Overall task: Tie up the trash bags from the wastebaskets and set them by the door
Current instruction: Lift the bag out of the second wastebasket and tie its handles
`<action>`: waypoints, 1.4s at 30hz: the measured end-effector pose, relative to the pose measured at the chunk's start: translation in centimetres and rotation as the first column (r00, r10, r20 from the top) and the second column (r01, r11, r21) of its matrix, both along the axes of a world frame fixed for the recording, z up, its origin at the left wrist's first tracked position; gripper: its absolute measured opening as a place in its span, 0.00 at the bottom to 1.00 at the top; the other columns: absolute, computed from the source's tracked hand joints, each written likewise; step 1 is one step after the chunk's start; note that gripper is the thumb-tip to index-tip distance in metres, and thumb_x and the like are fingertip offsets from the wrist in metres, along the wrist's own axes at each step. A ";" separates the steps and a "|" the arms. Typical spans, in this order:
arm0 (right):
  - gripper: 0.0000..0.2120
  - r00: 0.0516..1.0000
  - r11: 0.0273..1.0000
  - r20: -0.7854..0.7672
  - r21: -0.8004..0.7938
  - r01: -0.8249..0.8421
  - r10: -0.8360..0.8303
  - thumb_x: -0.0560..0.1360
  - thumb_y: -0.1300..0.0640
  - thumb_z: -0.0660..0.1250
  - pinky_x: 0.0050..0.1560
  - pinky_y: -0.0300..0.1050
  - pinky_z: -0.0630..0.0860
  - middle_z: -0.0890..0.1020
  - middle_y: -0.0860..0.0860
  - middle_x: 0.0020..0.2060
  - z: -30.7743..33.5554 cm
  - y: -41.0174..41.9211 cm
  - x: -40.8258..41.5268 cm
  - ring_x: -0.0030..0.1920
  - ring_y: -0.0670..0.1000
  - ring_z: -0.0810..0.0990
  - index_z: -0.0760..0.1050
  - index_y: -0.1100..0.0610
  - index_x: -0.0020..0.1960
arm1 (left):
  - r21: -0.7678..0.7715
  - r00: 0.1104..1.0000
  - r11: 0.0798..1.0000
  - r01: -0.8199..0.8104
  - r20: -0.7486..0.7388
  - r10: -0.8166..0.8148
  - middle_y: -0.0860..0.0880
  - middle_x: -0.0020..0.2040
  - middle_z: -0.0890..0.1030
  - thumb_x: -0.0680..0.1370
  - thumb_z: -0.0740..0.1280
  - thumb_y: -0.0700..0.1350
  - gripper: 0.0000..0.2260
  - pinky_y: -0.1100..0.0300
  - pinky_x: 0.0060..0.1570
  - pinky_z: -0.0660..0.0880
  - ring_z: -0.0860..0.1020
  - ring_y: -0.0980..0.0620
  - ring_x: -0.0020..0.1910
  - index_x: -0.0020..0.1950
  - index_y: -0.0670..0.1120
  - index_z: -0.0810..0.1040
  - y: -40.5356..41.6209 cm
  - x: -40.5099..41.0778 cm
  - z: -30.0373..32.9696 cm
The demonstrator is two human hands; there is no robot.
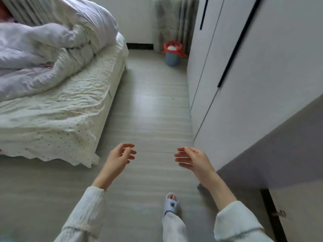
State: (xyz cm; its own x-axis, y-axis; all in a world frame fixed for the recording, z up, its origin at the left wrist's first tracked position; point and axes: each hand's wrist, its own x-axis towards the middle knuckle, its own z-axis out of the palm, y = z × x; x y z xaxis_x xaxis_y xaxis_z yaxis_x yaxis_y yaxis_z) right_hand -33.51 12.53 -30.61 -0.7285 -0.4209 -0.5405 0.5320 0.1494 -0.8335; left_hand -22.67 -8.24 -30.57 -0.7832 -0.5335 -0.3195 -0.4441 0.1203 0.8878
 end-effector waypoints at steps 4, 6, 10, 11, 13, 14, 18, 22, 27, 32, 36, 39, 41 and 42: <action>0.12 0.996 0.998 -0.063 0.010 -0.065 0.065 0.80 0.57 0.56 0.46 0.44 0.77 0.83 0.53 0.40 0.8 -5.4 -8.1 0.41 0.52 0.81 0.77 0.58 0.47 | 0.008 1.000 1.000 -0.022 -0.019 0.022 0.49 0.44 0.80 0.79 0.57 0.40 0.07 0.58 0.45 0.75 0.79 0.50 0.43 0.52 0.47 0.74 -5.2 -6.1 -0.1; 0.12 0.994 0.997 -0.074 0.016 -0.079 0.080 0.80 0.57 0.56 0.47 0.44 0.77 0.82 0.54 0.40 1.1 -8.0 -12.7 0.41 0.52 0.81 0.77 0.58 0.47 | 0.014 0.999 0.999 -0.037 -0.037 0.038 0.48 0.44 0.80 0.79 0.57 0.40 0.07 0.58 0.43 0.75 0.79 0.50 0.42 0.51 0.48 0.74 -7.6 -10.2 0.0; 0.12 0.989 0.994 -0.103 0.038 -0.100 0.104 0.80 0.57 0.55 0.47 0.44 0.77 0.82 0.54 0.41 2.6 -12.7 -22.4 0.41 0.52 0.81 0.77 0.59 0.48 | 0.034 0.997 0.999 -0.039 -0.064 0.041 0.49 0.44 0.80 0.79 0.57 0.40 0.09 0.60 0.42 0.74 0.79 0.50 0.42 0.48 0.51 0.74 -11.8 -18.9 1.3; 0.12 0.987 0.994 -0.117 0.046 -0.104 0.109 0.80 0.57 0.55 0.46 0.44 0.77 0.82 0.54 0.41 3.0 -13.9 -24.7 0.42 0.52 0.81 0.77 0.59 0.49 | 0.039 0.997 0.999 -0.039 -0.072 0.041 0.49 0.44 0.80 0.79 0.57 0.40 0.09 0.60 0.42 0.74 0.79 0.50 0.42 0.48 0.51 0.74 -12.9 -21.0 1.7; 0.13 0.984 0.993 -0.134 0.056 -0.107 0.113 0.80 0.57 0.55 0.46 0.44 0.77 0.82 0.54 0.41 3.7 -16.2 -28.8 0.42 0.53 0.81 0.77 0.59 0.48 | 0.043 0.996 0.998 -0.043 -0.079 0.047 0.49 0.44 0.81 0.79 0.57 0.41 0.09 0.59 0.42 0.75 0.79 0.50 0.42 0.48 0.52 0.75 -15.2 -24.6 2.3; 0.13 0.984 0.992 -0.132 0.058 -0.115 0.121 0.80 0.57 0.55 0.47 0.45 0.77 0.82 0.54 0.41 3.8 -17.4 -30.7 0.42 0.53 0.81 0.77 0.59 0.48 | 0.045 0.996 0.998 -0.051 -0.077 0.055 0.49 0.44 0.81 0.79 0.57 0.41 0.09 0.59 0.42 0.75 0.79 0.50 0.42 0.48 0.52 0.75 -16.4 -26.2 2.3; 0.13 0.980 0.986 -0.122 0.071 -0.150 0.158 0.80 0.57 0.55 0.48 0.46 0.77 0.83 0.54 0.41 3.4 -23.0 -38.4 0.42 0.52 0.82 0.77 0.59 0.48 | 0.061 0.993 0.993 -0.098 -0.064 0.102 0.48 0.44 0.81 0.80 0.57 0.41 0.09 0.59 0.42 0.74 0.79 0.50 0.42 0.48 0.51 0.75 -22.1 -33.5 1.6; 0.13 0.983 0.986 -0.112 0.097 -0.137 0.148 0.80 0.57 0.55 0.48 0.45 0.77 0.83 0.54 0.41 2.1 -29.3 -47.0 0.42 0.52 0.82 0.77 0.58 0.48 | 0.076 0.995 0.993 -0.088 -0.033 0.090 0.48 0.43 0.81 0.79 0.57 0.40 0.08 0.60 0.40 0.74 0.79 0.49 0.42 0.50 0.48 0.75 -28.7 -42.0 -0.4; 0.12 0.992 0.996 -0.117 0.083 -0.041 0.051 0.80 0.58 0.55 0.47 0.45 0.76 0.82 0.55 0.41 1.7 -38.2 -58.8 0.41 0.53 0.80 0.77 0.59 0.48 | 0.074 1.000 0.997 -0.016 -0.015 0.017 0.49 0.42 0.80 0.79 0.56 0.39 0.08 0.60 0.38 0.72 0.78 0.51 0.39 0.50 0.47 0.74 -39.0 -55.0 -1.2; 0.13 0.992 0.997 -0.122 0.072 -0.013 0.022 0.80 0.58 0.55 0.45 0.44 0.76 0.82 0.54 0.40 3.6 -45.6 -69.5 0.40 0.53 0.80 0.76 0.59 0.47 | 0.047 0.999 0.999 -0.025 -0.038 0.027 0.49 0.42 0.80 0.79 0.56 0.39 0.09 0.59 0.41 0.73 0.78 0.51 0.38 0.49 0.47 0.74 -47.8 -67.2 1.0; 0.13 0.992 0.997 -0.123 0.077 0.016 -0.007 0.80 0.58 0.55 0.44 0.43 0.76 0.81 0.54 0.39 3.6 -50.2 -78.4 0.40 0.52 0.80 0.76 0.58 0.45 | 0.049 0.999 0.998 0.034 -0.026 -0.032 0.50 0.41 0.80 0.79 0.56 0.39 0.09 0.58 0.41 0.73 0.78 0.52 0.38 0.47 0.49 0.75 -52.2 -76.4 1.1; 0.13 0.993 0.996 -0.119 0.092 -0.006 0.017 0.80 0.58 0.54 0.43 0.43 0.75 0.81 0.54 0.39 2.9 -54.1 -85.7 0.39 0.52 0.80 0.76 0.58 0.44 | 0.059 0.999 0.997 0.044 -0.006 -0.044 0.49 0.41 0.80 0.79 0.56 0.38 0.09 0.60 0.39 0.72 0.78 0.52 0.38 0.48 0.48 0.74 -55.2 -83.3 0.2; 0.13 0.991 0.995 -0.122 0.098 -0.037 0.048 0.80 0.58 0.54 0.43 0.43 0.75 0.81 0.53 0.38 2.6 -56.8 -91.2 0.39 0.52 0.80 0.76 0.58 0.44 | 0.069 0.999 0.997 0.032 0.010 -0.032 0.48 0.42 0.80 0.79 0.56 0.38 0.09 0.61 0.39 0.72 0.78 0.52 0.37 0.47 0.49 0.74 -57.2 -88.0 -0.2; 0.13 0.989 0.994 -0.131 0.097 -0.053 0.066 0.80 0.58 0.54 0.43 0.43 0.75 0.81 0.53 0.38 2.5 -58.3 -94.1 0.39 0.52 0.80 0.76 0.58 0.45 | 0.066 1.000 0.998 0.019 0.011 -0.019 0.48 0.41 0.79 0.79 0.56 0.38 0.10 0.61 0.39 0.72 0.78 0.52 0.37 0.47 0.49 0.74 -58.4 -90.5 -0.1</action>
State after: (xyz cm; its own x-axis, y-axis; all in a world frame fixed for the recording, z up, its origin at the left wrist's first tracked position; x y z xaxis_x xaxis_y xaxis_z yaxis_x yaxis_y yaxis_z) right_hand -127.63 -45.74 -28.07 -0.7718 -0.4183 -0.4790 0.4049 0.2576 -0.8773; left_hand -113.15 -66.60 -30.72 -0.7889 -0.4959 -0.3629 -0.4529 0.0701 0.8888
